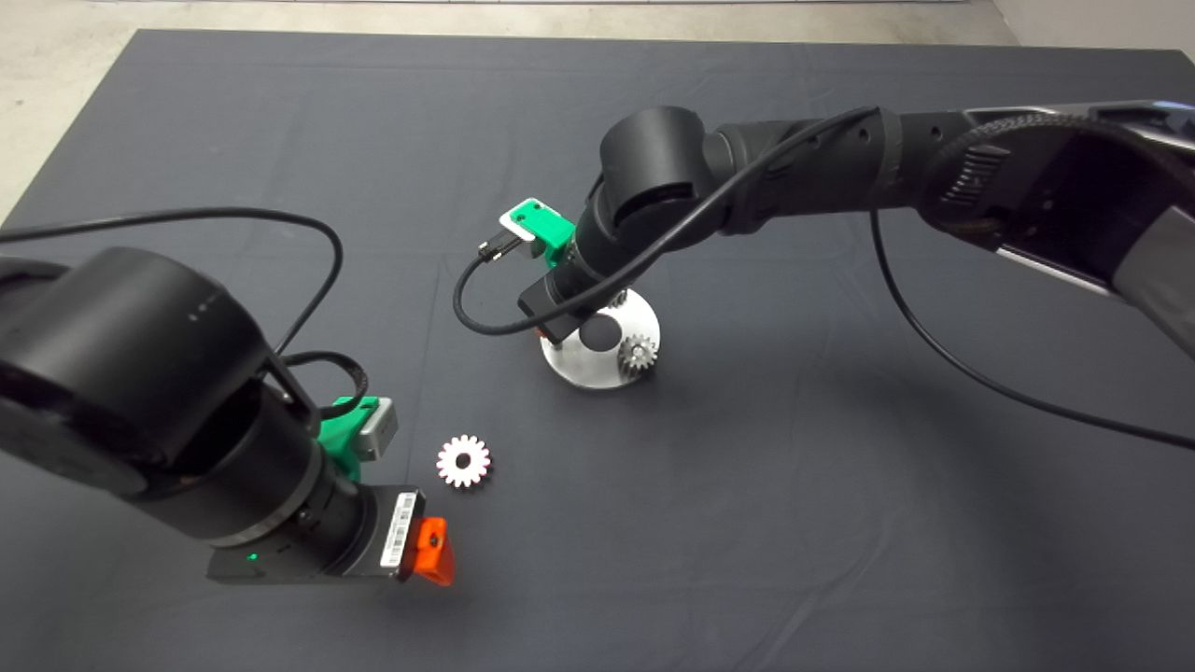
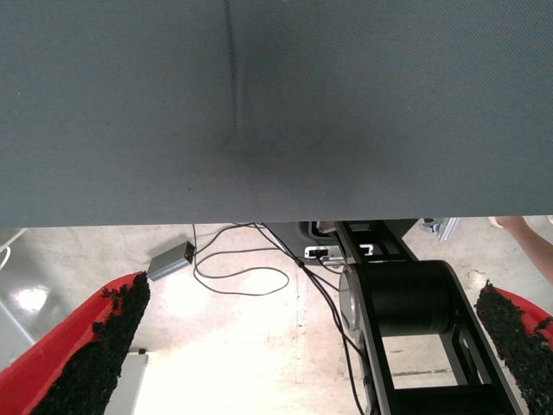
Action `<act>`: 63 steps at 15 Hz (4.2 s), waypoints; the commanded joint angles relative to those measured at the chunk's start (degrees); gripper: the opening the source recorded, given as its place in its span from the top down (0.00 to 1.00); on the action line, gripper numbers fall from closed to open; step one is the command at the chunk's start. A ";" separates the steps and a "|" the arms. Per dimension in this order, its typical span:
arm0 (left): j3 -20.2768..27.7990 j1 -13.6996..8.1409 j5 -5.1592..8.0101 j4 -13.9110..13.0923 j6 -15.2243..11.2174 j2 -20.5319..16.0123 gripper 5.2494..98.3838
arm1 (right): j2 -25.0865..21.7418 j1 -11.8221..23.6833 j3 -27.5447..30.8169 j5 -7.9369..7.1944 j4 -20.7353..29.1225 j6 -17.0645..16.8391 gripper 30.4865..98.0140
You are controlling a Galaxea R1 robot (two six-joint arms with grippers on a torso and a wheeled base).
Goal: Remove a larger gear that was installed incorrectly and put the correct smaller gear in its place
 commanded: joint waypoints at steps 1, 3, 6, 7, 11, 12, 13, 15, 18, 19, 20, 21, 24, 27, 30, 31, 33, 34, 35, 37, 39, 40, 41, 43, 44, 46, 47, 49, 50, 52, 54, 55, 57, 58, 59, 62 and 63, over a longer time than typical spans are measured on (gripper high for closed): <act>0.56 -0.61 0.14 0.00 -0.25 -0.07 0.01 | 0.43 0.23 -0.55 1.89 -1.07 -2.84 0.87; 0.56 -0.58 0.14 0.00 -0.25 -0.15 0.01 | 0.43 0.23 -0.39 2.22 -1.55 -3.02 0.87; 0.56 -0.58 0.14 0.00 -0.25 -0.16 0.01 | 0.43 0.05 -0.02 3.39 -2.45 -3.10 0.87; 0.56 -0.58 0.14 0.08 -0.25 -0.16 0.01 | 0.43 0.05 -0.02 3.39 -3.86 -3.10 0.87; 0.47 -0.54 0.14 0.08 -0.33 -0.16 0.01 | 0.43 -0.03 0.07 3.91 -4.89 -3.84 0.87; 0.47 -0.56 0.23 0.08 -0.33 -0.16 0.01 | 0.43 -0.03 -0.02 4.01 -4.89 -4.70 0.87; 0.38 -0.58 0.23 0.08 -0.33 -0.16 0.01 | 0.43 -0.12 -0.02 4.18 -4.89 -5.35 0.87; 0.30 -0.50 0.23 0.08 -0.33 -0.16 0.01 | 0.44 -0.31 -0.02 4.18 -4.89 -5.65 0.87; 0.30 -0.49 0.23 0.08 -0.33 -0.17 0.01 | 0.43 -1.77 -0.46 4.18 -4.89 -8.89 0.87; 0.30 -0.54 0.23 0.08 -0.33 -0.16 0.01 | 0.43 -1.97 -0.55 4.18 -4.89 -9.17 0.87; 0.30 -0.49 0.23 0.08 -0.33 -0.16 0.01 | 0.43 -1.92 -0.63 4.18 -5.16 -9.26 0.87; 0.30 -0.49 0.23 0.08 -0.33 -0.16 0.01 | 0.43 -1.97 -0.63 4.18 -5.78 -9.26 0.87; 0.30 -0.49 0.23 0.08 -0.33 -0.19 0.01 | 0.34 -1.97 -0.63 4.09 -6.56 -9.45 0.87; 0.38 -0.49 0.23 0.08 -0.69 -0.16 0.01 | 0.25 -1.97 -0.72 3.91 -6.56 -10.93 0.87; 0.21 -0.49 0.23 0.17 -0.69 -0.16 0.01 | 0.34 -2.06 -1.43 3.65 -6.56 -12.24 0.87; 0.28 -0.49 0.23 0.17 -0.69 -0.16 0.01 | 0.34 -2.30 -1.76 3.56 -6.56 -12.41 0.87; 0.30 -0.49 0.23 0.11 -0.69 -0.16 0.01 | 0.34 -2.61 -2.04 3.56 -6.56 -13.24 0.87; 0.29 -0.49 0.23 0.10 -0.69 -0.07 0.01 | 0.34 -2.67 -2.22 3.47 -6.56 -13.39 0.87; 0.21 -0.49 0.23 0.15 -0.69 -0.07 0.01 | 0.34 -2.67 -2.22 3.47 -6.56 -13.45 0.87; 0.21 -0.40 0.23 0.17 -0.69 -0.07 0.01 | 0.34 -2.67 -2.13 3.47 -6.56 -13.48 0.87; 0.21 -0.40 0.23 0.13 -0.69 -0.07 0.01 | 0.34 -2.80 -1.95 3.39 -6.56 -13.48 0.87; 0.12 -0.40 0.23 0.08 -0.69 0.01 0.01 | 0.34 -2.85 -1.78 3.39 -6.56 -13.48 0.87; 0.03 -0.47 0.23 0.08 -0.69 0.01 0.01 | 0.34 -2.85 -1.71 3.39 -6.49 -13.46 0.87; 0.03 -0.42 0.23 0.08 -0.69 0.01 0.01 | 0.34 -2.84 -1.69 3.39 -6.47 -13.39 0.87; 0.12 -0.40 0.23 0.08 -0.69 0.01 0.01 | 0.34 -2.85 -1.67 3.39 -6.47 -13.39 0.87; 0.12 -0.40 0.23 0.08 -0.69 0.00 0.01 | 0.34 -2.85 -1.60 3.39 -6.38 -13.39 0.87; 0.12 -0.40 0.23 0.08 -0.69 -0.07 0.01 | 0.34 -2.85 -1.60 3.39 -6.38 -13.39 0.87; 0.12 -0.40 0.23 0.08 -0.69 -0.07 0.01 | 0.34 -2.85 -1.51 3.39 -6.29 -13.39 0.87; 0.12 -0.40 0.23 0.08 -0.69 -0.07 0.01 | 0.34 -2.85 -1.43 3.39 -6.29 -13.39 0.87; 0.21 -0.43 0.23 0.08 -0.69 -0.16 0.01 | 0.34 -2.87 -1.43 3.39 -6.29 -13.39 0.87; 0.30 -0.40 0.32 0.08 -0.69 -0.16 0.01 | 0.43 -3.11 -1.43 3.47 -6.29 -13.39 0.87; 0.23 -0.43 0.32 0.08 -0.69 -0.16 0.01 | 0.43 -3.02 -1.43 3.54 -6.29 -13.39 0.87; 0.30 -0.40 0.32 0.08 -0.69 -0.16 0.01 | 0.36 -3.02 -1.43 3.39 -6.29 -13.39 0.87; 0.30 -0.42 0.32 0.08 -0.69 -0.16 0.01 | 0.41 -3.11 -1.43 3.39 -6.29 -13.39 0.87; 0.30 -0.41 0.32 0.08 -0.69 -0.16 0.01 | 0.42 -3.11 -1.43 3.47 -6.29 -13.39 0.87; 0.47 -0.40 0.32 0.01 -0.69 -0.16 0.01 | 0.43 -3.37 -1.43 3.39 -6.21 -13.39 0.87; 0.47 -0.40 0.32 0.08 -0.69 -0.16 0.01 | 0.34 -3.46 -1.43 3.39 -6.29 -13.39 0.87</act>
